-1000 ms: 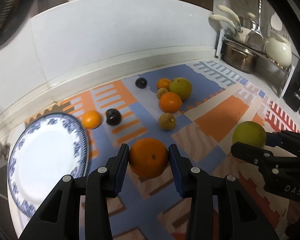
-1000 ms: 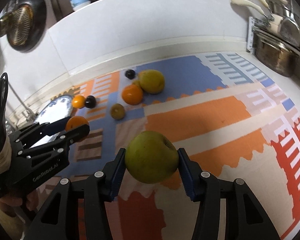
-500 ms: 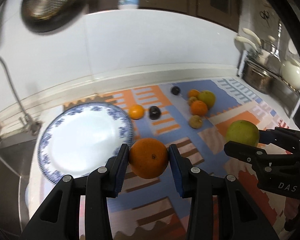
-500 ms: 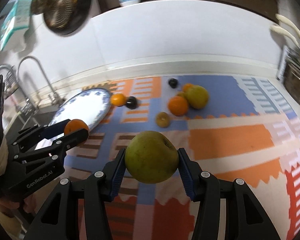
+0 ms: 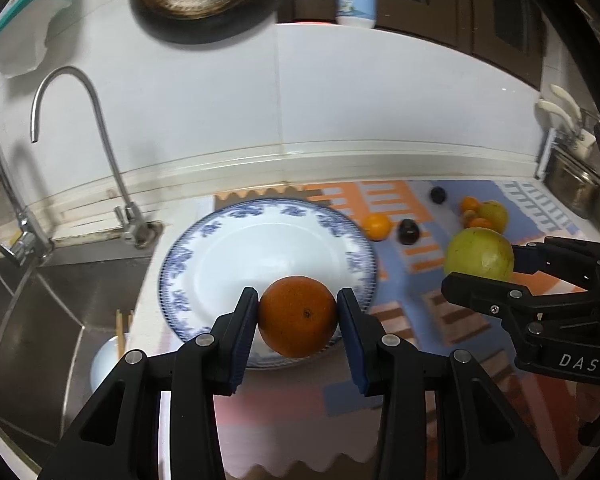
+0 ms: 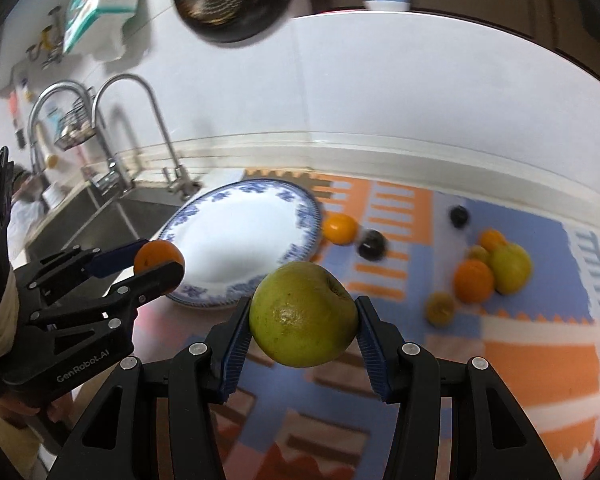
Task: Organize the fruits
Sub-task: 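Carry the orange and pear onto the blue-rimmed plate and open both grippers, then lift both grippers off the plate and move toward the remaining fruits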
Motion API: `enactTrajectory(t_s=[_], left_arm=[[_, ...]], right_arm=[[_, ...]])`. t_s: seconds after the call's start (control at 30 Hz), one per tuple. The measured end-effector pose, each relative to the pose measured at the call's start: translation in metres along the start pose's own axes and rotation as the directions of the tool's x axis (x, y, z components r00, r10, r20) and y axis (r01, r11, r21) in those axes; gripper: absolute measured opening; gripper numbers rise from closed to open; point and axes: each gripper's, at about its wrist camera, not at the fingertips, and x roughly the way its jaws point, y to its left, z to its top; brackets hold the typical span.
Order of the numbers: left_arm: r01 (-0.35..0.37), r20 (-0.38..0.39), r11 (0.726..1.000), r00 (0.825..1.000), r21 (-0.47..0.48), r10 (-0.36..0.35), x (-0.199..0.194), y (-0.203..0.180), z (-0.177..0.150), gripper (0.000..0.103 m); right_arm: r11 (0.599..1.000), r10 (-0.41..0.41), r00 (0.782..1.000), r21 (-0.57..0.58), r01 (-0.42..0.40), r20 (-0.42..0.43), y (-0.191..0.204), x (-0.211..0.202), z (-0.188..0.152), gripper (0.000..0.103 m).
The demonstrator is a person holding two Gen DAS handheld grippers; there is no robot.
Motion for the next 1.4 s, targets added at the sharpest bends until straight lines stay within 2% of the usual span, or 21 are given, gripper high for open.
enactTrajectory(t_s=[0.23,0.63,0.8,1.13,1.2,1.23,1.3,1.4], left_arm=[[-0.037,-0.005,0.999,0.999,-0.004,0.037,0.018,0.019,0.004,0.04],[-0.056,-0.062,0.998,0.997,-0.018,0.055,0.056,0.038,0.001,0.04],[-0.059,-0.081,0.998,0.995,-0.02,0.057,0.063,0.042,0.0,0.04],[-0.053,-0.112,0.998,0.992,-0.022,0.05,0.071,0.045,-0.003,0.04],[-0.058,-0.113,0.998,0.992,-0.021,0.056,0.07,0.045,-0.003,0.047],[-0.062,-0.11,0.998,0.992,-0.025,0.059,0.068,0.046,-0.002,0.054],[-0.074,-0.095,0.997,0.993,-0.032,0.07,0.061,0.047,-0.001,0.056],[-0.102,-0.082,0.994,0.992,-0.038,0.099,0.047,0.048,0.0,0.06]], right_arm=[[0.996,0.074,0.997,-0.042,-0.075,-0.029,0.011,0.039,0.02,0.052],[0.991,0.095,0.99,-0.088,-0.104,-0.101,0.013,0.104,0.039,0.052],[0.988,0.109,0.986,-0.098,-0.122,-0.127,0.014,0.12,0.04,0.052],[0.984,0.116,0.985,-0.117,-0.131,-0.127,0.02,0.128,0.043,0.052],[0.983,0.121,0.985,-0.121,-0.136,-0.12,0.021,0.127,0.042,0.052],[0.983,0.124,0.985,-0.123,-0.139,-0.116,0.021,0.125,0.042,0.052],[0.983,0.126,0.987,-0.121,-0.138,-0.1,0.022,0.119,0.042,0.059],[0.983,0.119,0.99,-0.134,-0.128,-0.071,0.024,0.108,0.042,0.061]])
